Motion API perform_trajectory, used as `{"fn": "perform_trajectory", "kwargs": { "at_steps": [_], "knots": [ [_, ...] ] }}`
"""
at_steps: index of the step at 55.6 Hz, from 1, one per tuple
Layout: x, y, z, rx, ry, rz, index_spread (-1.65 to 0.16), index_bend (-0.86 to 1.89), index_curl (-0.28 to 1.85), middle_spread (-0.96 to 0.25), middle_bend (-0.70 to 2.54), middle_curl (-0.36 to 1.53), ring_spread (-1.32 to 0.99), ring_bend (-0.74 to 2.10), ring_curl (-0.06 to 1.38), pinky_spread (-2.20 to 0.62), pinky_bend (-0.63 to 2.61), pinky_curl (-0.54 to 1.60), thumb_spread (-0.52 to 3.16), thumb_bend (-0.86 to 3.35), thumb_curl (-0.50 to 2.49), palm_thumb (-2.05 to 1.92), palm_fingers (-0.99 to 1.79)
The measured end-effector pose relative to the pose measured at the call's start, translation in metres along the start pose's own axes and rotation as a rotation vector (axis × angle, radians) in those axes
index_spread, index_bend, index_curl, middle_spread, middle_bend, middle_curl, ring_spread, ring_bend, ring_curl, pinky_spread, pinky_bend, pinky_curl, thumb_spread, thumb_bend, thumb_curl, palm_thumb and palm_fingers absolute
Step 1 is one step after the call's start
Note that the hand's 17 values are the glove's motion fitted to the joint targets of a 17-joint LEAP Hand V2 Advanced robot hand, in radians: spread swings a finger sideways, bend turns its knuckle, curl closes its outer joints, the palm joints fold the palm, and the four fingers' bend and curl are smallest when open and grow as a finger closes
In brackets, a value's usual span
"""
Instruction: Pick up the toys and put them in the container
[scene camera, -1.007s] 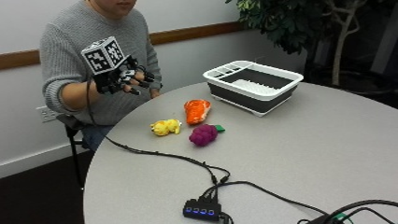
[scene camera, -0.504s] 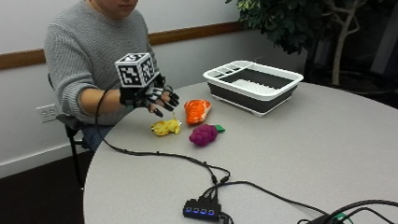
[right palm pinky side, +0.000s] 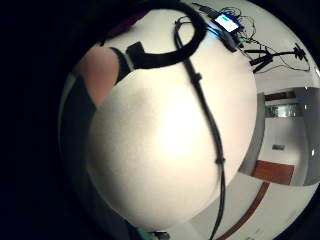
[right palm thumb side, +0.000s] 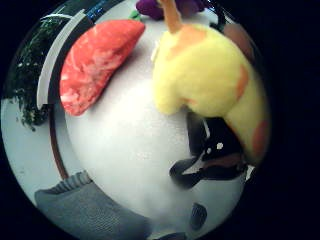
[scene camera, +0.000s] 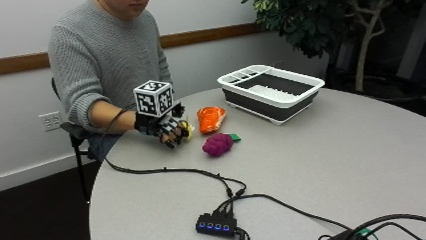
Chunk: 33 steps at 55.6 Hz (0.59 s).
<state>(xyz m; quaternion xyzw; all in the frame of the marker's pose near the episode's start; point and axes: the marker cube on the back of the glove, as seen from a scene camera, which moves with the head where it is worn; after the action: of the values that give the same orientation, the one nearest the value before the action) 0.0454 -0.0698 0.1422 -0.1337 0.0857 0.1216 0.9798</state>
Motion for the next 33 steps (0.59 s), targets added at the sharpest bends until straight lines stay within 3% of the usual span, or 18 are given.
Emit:
{"fn": "perform_trajectory", "kwargs": {
  "at_steps": [9, 17, 24, 33],
  "knots": [
    [0.014, -0.028, -0.119, 0.210, -0.124, -0.020, -0.36, 0.36, 0.34, -0.31, 0.98, 0.57, -0.51, 0.93, 0.34, -0.09, 0.37, 0.23, 1.56, 0.23, 0.33, 0.29, 0.74],
    [0.004, -0.047, -0.207, 0.322, -0.093, -0.062, -0.35, 0.42, 0.40, -0.29, 1.01, 0.61, -0.52, 0.96, 0.37, -0.12, 0.36, 0.24, 1.49, 0.24, 0.38, 0.37, 0.76],
    [-0.048, -0.073, -0.232, 0.270, -0.157, -0.198, -0.35, 0.45, 0.44, -0.28, 1.02, 0.62, -0.53, 0.98, 0.39, -0.14, 0.36, 0.26, 1.42, 0.22, 0.42, 0.41, 0.75],
    [-0.167, -0.158, -0.233, 0.172, -0.309, -0.276, -0.34, 0.46, 0.47, -0.27, 1.04, 0.65, -0.54, 1.00, 0.41, -0.15, 0.38, 0.27, 1.38, 0.19, 0.45, 0.43, 0.73]
  ]
}}
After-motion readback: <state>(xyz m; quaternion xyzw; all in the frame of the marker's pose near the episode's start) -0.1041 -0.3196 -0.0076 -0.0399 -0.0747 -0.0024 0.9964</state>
